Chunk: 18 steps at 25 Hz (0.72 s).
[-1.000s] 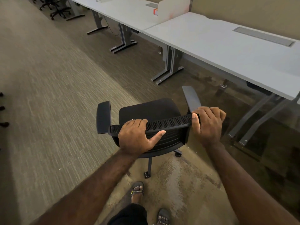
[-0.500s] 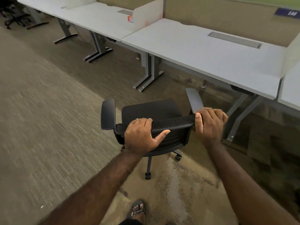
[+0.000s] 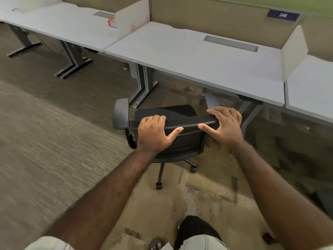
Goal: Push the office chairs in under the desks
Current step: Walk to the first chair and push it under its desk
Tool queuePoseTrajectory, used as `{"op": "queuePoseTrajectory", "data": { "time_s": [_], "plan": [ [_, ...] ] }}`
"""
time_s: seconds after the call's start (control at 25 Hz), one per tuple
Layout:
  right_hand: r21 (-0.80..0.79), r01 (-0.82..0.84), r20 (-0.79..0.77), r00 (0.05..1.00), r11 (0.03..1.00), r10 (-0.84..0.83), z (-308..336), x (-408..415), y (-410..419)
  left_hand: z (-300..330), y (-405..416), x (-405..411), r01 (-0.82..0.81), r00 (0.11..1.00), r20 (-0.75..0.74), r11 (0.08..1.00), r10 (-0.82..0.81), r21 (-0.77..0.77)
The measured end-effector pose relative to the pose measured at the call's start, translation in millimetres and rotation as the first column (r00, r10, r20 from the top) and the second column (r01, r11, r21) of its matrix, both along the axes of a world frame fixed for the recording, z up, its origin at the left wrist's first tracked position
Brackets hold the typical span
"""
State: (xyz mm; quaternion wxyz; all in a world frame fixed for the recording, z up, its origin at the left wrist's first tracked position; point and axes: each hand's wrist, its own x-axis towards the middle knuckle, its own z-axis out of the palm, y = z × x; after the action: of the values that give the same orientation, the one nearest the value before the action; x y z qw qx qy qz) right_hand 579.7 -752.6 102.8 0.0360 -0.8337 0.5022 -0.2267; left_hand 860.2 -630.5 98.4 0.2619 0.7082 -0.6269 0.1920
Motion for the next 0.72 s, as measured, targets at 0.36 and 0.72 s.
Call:
{"op": "queuePoseTrajectory", "data": {
  "time_s": [0.36, 0.72],
  "plan": [
    [0.088, 0.049, -0.059, 0.997, 0.995, -0.044, 7, 18, -122, 1, -127, 21, 0.05, 0.998, 0.032, 0.997, -0.052, 0.056],
    [0.098, 0.063, -0.102, 0.993, 0.993, -0.053, 14, 46, -228, 11, -233, 44, 0.069, 0.996, 0.04, 0.988, -0.075, 0.135]
  ]
}}
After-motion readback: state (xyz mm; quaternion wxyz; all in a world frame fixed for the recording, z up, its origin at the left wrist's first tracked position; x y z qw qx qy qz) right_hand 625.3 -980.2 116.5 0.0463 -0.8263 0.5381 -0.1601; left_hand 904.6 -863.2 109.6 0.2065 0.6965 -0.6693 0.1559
